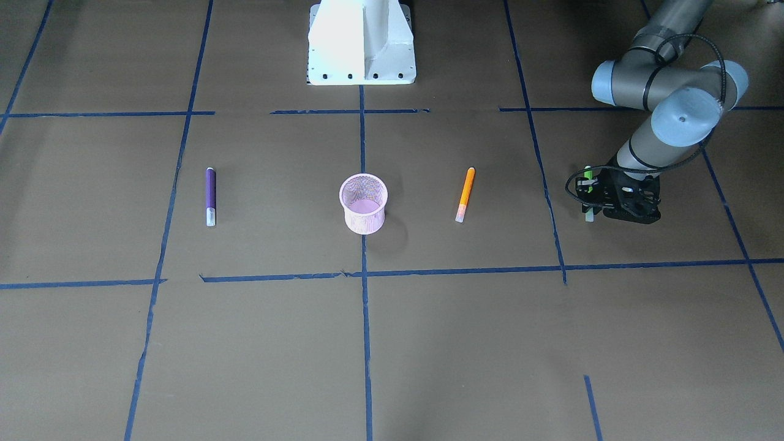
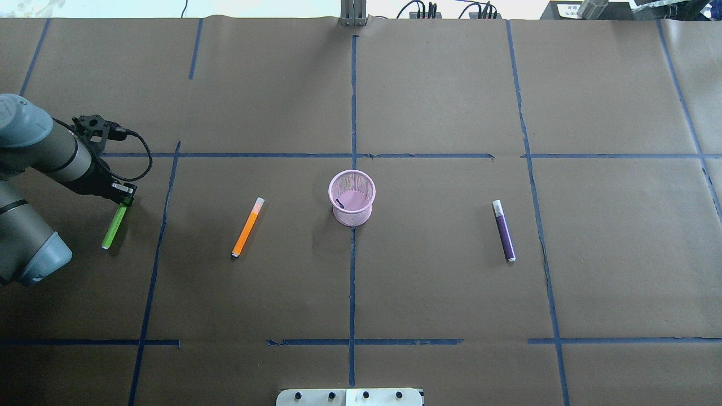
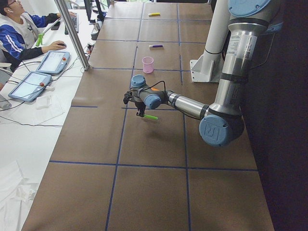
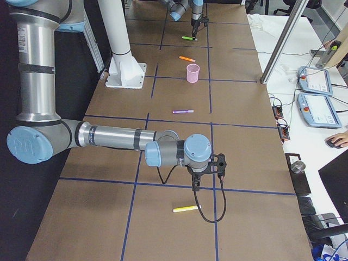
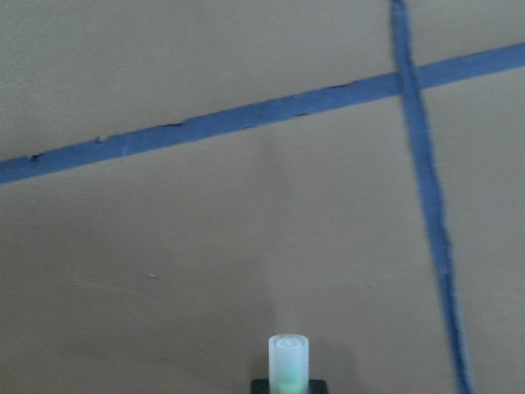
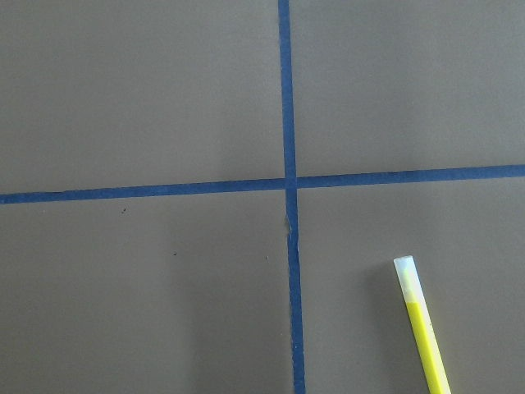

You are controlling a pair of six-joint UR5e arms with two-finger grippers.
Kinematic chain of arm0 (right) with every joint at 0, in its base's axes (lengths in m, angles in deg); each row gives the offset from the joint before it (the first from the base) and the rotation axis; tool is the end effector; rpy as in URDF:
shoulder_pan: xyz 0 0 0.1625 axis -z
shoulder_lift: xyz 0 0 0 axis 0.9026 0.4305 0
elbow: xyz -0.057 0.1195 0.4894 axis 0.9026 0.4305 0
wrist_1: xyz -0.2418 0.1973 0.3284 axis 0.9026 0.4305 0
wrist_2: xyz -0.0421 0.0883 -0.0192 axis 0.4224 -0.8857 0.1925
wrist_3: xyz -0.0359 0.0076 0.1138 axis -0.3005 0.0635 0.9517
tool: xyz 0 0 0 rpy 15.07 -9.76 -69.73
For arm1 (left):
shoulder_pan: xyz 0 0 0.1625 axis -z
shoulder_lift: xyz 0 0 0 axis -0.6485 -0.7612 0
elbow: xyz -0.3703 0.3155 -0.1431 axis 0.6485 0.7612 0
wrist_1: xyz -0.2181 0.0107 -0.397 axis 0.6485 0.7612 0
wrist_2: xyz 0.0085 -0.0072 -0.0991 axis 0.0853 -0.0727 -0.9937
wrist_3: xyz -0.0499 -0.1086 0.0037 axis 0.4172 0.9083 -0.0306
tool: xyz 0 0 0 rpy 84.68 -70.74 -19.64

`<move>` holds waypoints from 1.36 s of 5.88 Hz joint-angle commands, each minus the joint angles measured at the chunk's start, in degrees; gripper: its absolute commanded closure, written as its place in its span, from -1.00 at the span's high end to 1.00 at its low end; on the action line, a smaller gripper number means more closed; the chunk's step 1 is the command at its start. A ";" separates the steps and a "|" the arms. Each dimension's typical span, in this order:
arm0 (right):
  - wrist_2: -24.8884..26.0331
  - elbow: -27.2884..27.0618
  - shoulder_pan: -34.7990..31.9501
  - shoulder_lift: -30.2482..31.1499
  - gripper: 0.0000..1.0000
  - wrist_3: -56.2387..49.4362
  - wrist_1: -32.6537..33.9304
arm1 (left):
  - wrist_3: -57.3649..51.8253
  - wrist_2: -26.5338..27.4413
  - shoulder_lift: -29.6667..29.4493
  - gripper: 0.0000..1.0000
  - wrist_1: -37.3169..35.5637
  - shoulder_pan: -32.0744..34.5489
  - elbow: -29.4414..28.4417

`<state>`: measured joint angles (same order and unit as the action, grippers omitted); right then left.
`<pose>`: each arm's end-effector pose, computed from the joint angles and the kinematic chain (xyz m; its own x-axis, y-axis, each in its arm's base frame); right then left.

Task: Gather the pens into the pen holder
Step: 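Lift the green marker upright with the left gripper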

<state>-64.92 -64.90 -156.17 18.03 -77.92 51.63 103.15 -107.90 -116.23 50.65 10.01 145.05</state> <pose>0.0556 -0.5130 0.7515 0.6264 0.0504 0.7779 -0.1035 0.9944 0.0189 0.3587 -0.5392 0.5744 0.6637 0.2179 -0.7156 -0.1343 0.9758 0.1726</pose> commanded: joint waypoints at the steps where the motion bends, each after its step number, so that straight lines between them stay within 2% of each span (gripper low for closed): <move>1: -0.17 -0.09 0.00 0.09 1.00 0.00 -0.09 | -0.03 2.08 -0.26 -1.00 -0.03 2.11 5.79; 2: -0.35 -0.09 0.00 0.35 1.00 0.00 -0.52 | 0.32 5.86 -4.09 -1.00 -0.11 1.86 8.78; 4: -0.18 -0.18 0.00 0.35 1.00 0.00 -0.44 | 0.50 10.27 -12.45 -1.00 0.76 1.33 10.83; 5: 0.00 0.00 0.00 0.18 1.00 -0.09 -0.18 | 3.37 10.55 -12.13 -1.00 8.43 1.06 12.05; 6: -0.09 0.00 0.00 0.18 1.00 -0.09 -0.09 | 11.75 14.21 -11.61 -1.00 19.21 -0.85 11.89; 8: -0.09 0.00 0.00 0.61 1.00 -0.17 0.09 | 17.89 29.90 -13.78 -1.00 34.54 -10.84 10.92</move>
<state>-65.00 -64.90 -156.17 18.47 -78.03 51.67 118.69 -85.10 -128.92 77.95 3.79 156.26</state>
